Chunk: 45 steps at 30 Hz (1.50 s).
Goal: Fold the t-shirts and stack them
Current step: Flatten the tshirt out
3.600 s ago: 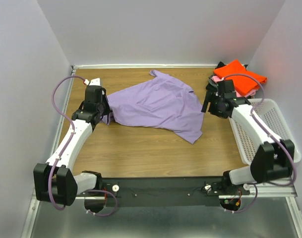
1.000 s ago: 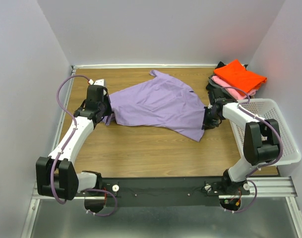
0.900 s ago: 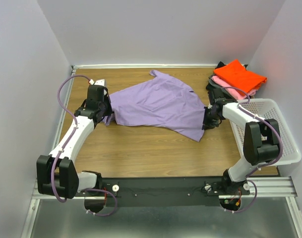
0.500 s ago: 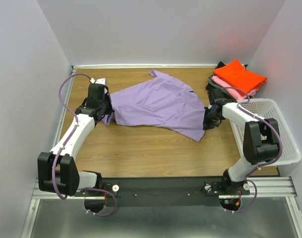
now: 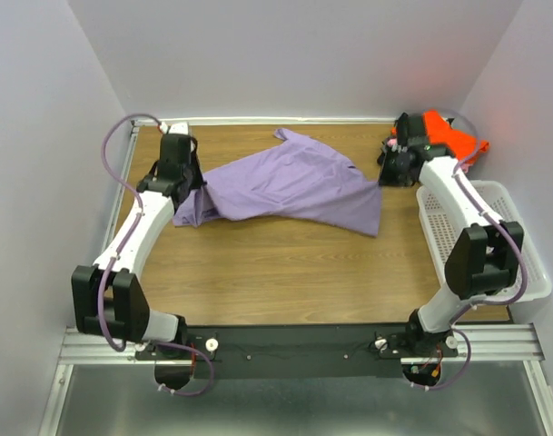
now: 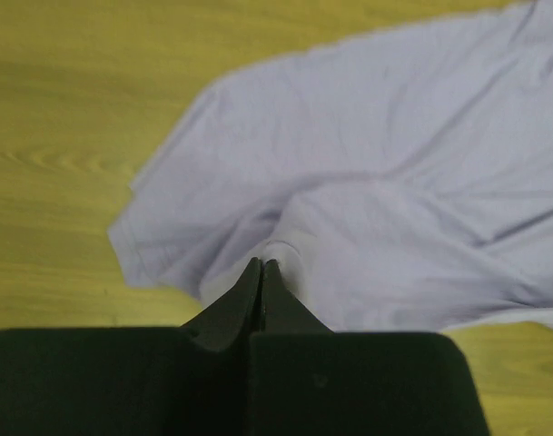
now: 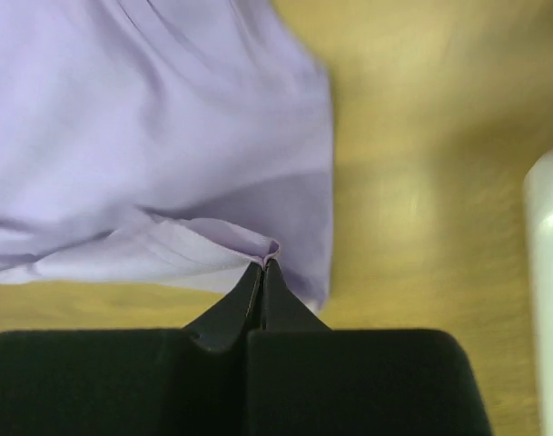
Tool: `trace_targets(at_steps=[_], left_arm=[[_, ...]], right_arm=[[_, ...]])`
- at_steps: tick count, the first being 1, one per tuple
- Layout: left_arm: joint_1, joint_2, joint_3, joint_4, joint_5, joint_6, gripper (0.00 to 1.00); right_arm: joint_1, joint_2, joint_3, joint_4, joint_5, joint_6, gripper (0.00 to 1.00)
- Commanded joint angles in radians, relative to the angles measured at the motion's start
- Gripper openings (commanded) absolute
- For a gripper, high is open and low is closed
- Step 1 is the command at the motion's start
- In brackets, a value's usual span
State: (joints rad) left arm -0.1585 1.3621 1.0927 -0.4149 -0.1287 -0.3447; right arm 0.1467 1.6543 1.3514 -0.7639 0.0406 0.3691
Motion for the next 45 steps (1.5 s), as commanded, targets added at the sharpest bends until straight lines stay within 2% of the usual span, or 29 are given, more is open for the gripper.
trace_targets(at_steps=[1, 5, 6, 9, 10, 12, 15, 18, 21, 24, 28, 32, 39, 45], left_arm=[[0.017, 0.057, 0.177, 0.005, -0.117, 0.004, 0.0], [0.022, 0.155, 0.401, -0.01, -0.15, 0.0, 0.0], [0.022, 0.193, 0.5, -0.015, -0.152, 0.003, 0.0], [0.022, 0.242, 0.64, -0.019, -0.163, 0.013, 0.0], [0.022, 0.252, 0.732, -0.028, -0.163, 0.018, 0.0], [0.022, 0.267, 0.852, -0.042, -0.163, 0.024, 0.0], [0.022, 0.232, 0.917, -0.036, -0.147, 0.039, 0.0], [0.022, 0.132, 0.882, 0.037, -0.14, 0.059, 0.0], [0.022, -0.001, 0.727, 0.17, -0.127, 0.091, 0.0], [0.022, -0.12, 0.623, 0.234, -0.101, 0.101, 0.0], [0.022, -0.25, 0.535, 0.264, -0.042, 0.133, 0.0], [0.022, -0.377, 0.497, 0.257, -0.038, 0.157, 0.0], [0.022, -0.451, 0.509, 0.22, -0.035, 0.177, 0.0], [0.022, -0.345, 0.5, 0.211, 0.011, 0.167, 0.0]], right_arm=[[-0.038, 0.047, 0.217, -0.052, 0.059, -0.041, 0.01], [-0.071, 0.156, 0.481, -0.06, 0.053, -0.058, 0.01], [-0.076, 0.179, 0.596, -0.063, 0.048, -0.061, 0.01], [-0.082, 0.255, 0.768, -0.069, 0.044, -0.065, 0.01], [-0.082, 0.283, 0.869, -0.069, 0.039, -0.07, 0.01], [-0.081, 0.3, 0.971, -0.066, 0.033, -0.073, 0.01], [-0.082, 0.289, 1.106, -0.054, 0.038, -0.078, 0.01], [-0.082, 0.191, 1.065, 0.033, 0.031, -0.09, 0.01], [-0.082, 0.043, 0.925, 0.199, 0.025, -0.134, 0.01], [-0.081, -0.069, 0.843, 0.27, 0.03, -0.159, 0.01], [-0.081, -0.189, 0.793, 0.325, 0.038, -0.196, 0.01], [-0.082, -0.269, 0.802, 0.35, 0.054, -0.22, 0.01], [-0.082, -0.303, 0.876, 0.365, 0.077, -0.217, 0.01], [-0.082, -0.213, 0.913, 0.38, 0.073, -0.214, 0.01]])
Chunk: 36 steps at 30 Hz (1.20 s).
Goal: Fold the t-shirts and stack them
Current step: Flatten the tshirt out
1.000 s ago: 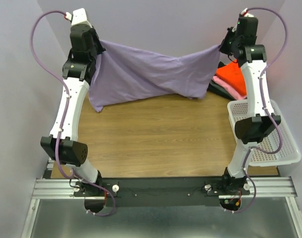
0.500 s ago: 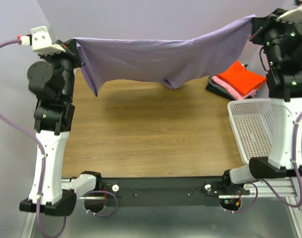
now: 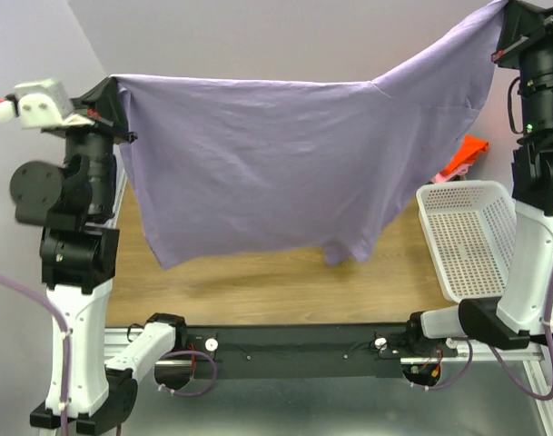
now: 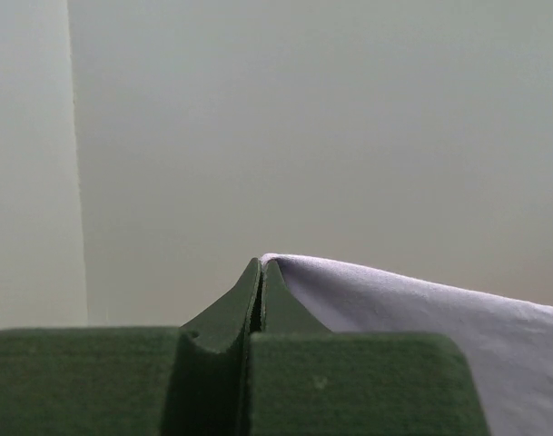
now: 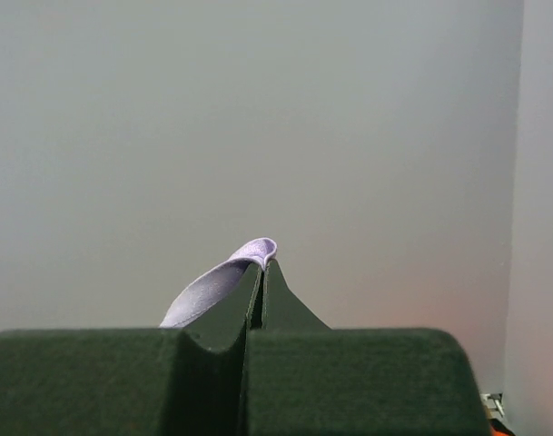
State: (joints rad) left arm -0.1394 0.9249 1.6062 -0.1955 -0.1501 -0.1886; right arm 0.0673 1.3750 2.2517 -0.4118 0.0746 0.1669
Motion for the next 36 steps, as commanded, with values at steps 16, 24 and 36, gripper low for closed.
trace_targets(at_steps=[16, 24, 36], left_arm=[[0.003, 0.54, 0.351, -0.2, 0.101, -0.017, 0.0], [0.003, 0.399, 0.187, -0.093, 0.145, 0.031, 0.0], [0.003, 0.098, 0.083, -0.071, 0.176, 0.1, 0.0]], right_arm=[[-0.004, 0.329, 0.068, 0.028, -0.05, 0.06, 0.01], [-0.003, 0.227, 0.039, 0.03, -0.033, 0.046, 0.01], [-0.003, -0.019, 0.019, 0.039, 0.08, -0.026, 0.01]])
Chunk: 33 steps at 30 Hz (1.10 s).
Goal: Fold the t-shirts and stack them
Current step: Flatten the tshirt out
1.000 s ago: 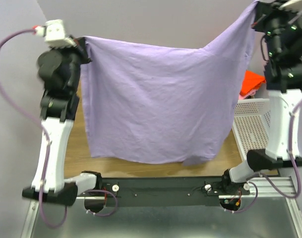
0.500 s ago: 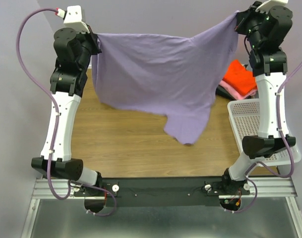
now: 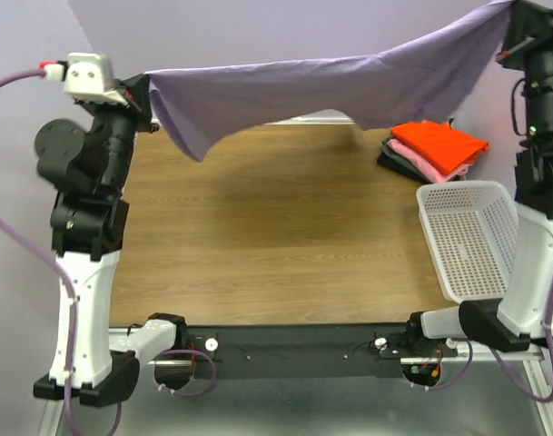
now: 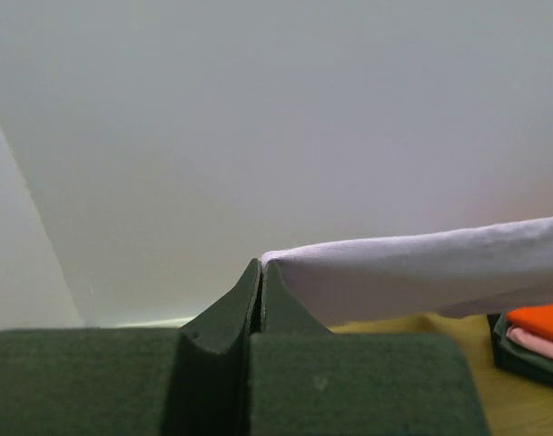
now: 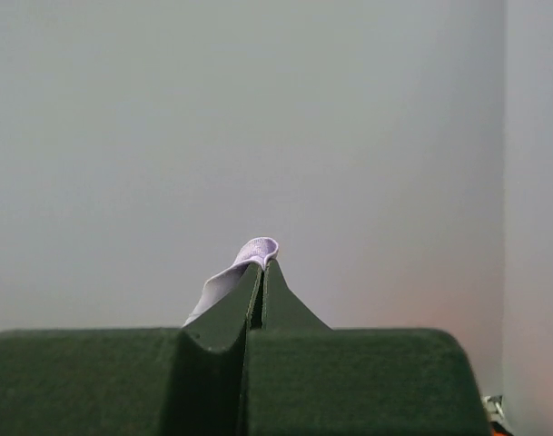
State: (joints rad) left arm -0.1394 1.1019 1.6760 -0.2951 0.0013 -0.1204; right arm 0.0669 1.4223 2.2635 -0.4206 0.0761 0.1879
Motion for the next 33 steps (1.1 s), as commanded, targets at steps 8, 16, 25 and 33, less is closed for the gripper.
trace_targets(at_steps=[8, 16, 25, 33], left_arm=[[0.003, -0.08, 0.189, -0.148, 0.032, 0.042, 0.0], [0.004, -0.044, 0.05, -0.157, -0.007, 0.056, 0.0], [0.072, 0.324, -0.119, -0.116, -0.098, 0.064, 0.0], [0.169, 0.936, 0.284, -0.145, -0.127, 0.081, 0.51]], right_arm=[[-0.003, -0.033, 0.137, 0.074, 0.108, -0.082, 0.01], [-0.003, 0.072, 0.053, 0.146, 0.041, -0.042, 0.01], [0.023, 0.341, -0.171, 0.27, -0.05, 0.042, 0.01], [0.109, 0.939, 0.12, 0.229, -0.002, 0.074, 0.34]])
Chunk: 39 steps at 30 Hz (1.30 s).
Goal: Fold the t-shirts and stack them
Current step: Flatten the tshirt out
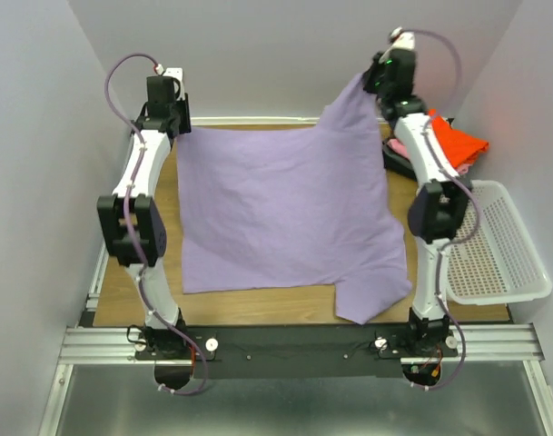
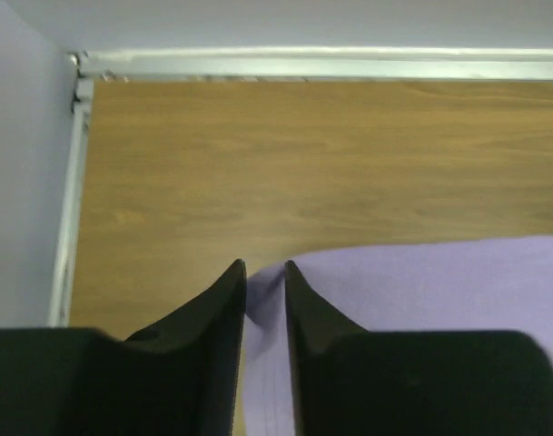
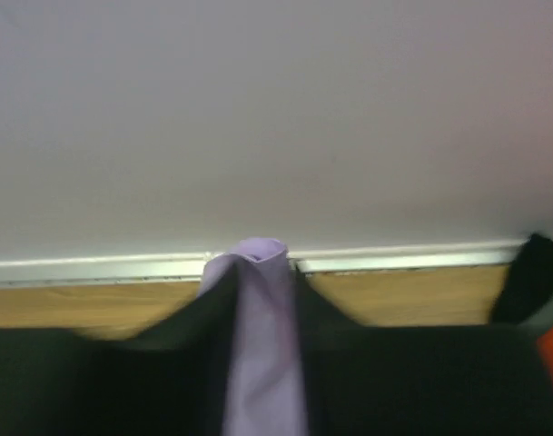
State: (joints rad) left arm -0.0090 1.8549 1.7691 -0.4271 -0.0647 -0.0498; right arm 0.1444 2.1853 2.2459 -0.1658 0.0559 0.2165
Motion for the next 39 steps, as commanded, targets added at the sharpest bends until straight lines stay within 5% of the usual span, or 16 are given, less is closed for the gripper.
trace_targets(at_steps=[1, 3, 6, 16, 24, 39], left_arm=[[0.037, 0.231, 0.258, -0.039, -0.082, 0.001, 0.61], [0.038, 0.315, 0.474, -0.154, -0.125, -0.024, 0.85], [0.037, 0.294, 0.428, -0.121, -0.095, -0.065, 0.98], [-0.048, -0.055, -0.158, 0.021, -0.014, -0.258, 0.98], [-0.135, -0.132, -0.478, 0.114, 0.146, -0.416, 0.98], [-0.106, 0.004, -0.582, 0.18, 0.229, -0.429, 0.98]], right_arm=[[0.035, 0.213, 0.17, -0.052, 0.015, 0.055, 0.6], [0.043, 0.26, 0.21, -0.132, -0.001, 0.087, 1.0], [0.06, 0.209, 0.071, -0.141, 0.016, 0.061, 1.0], [0.07, -0.094, -0.368, -0.143, -0.045, 0.026, 1.0], [0.078, -0.3, -0.721, -0.144, -0.12, 0.046, 1.0], [0.077, -0.231, -0.872, -0.146, -0.186, 0.057, 0.99]])
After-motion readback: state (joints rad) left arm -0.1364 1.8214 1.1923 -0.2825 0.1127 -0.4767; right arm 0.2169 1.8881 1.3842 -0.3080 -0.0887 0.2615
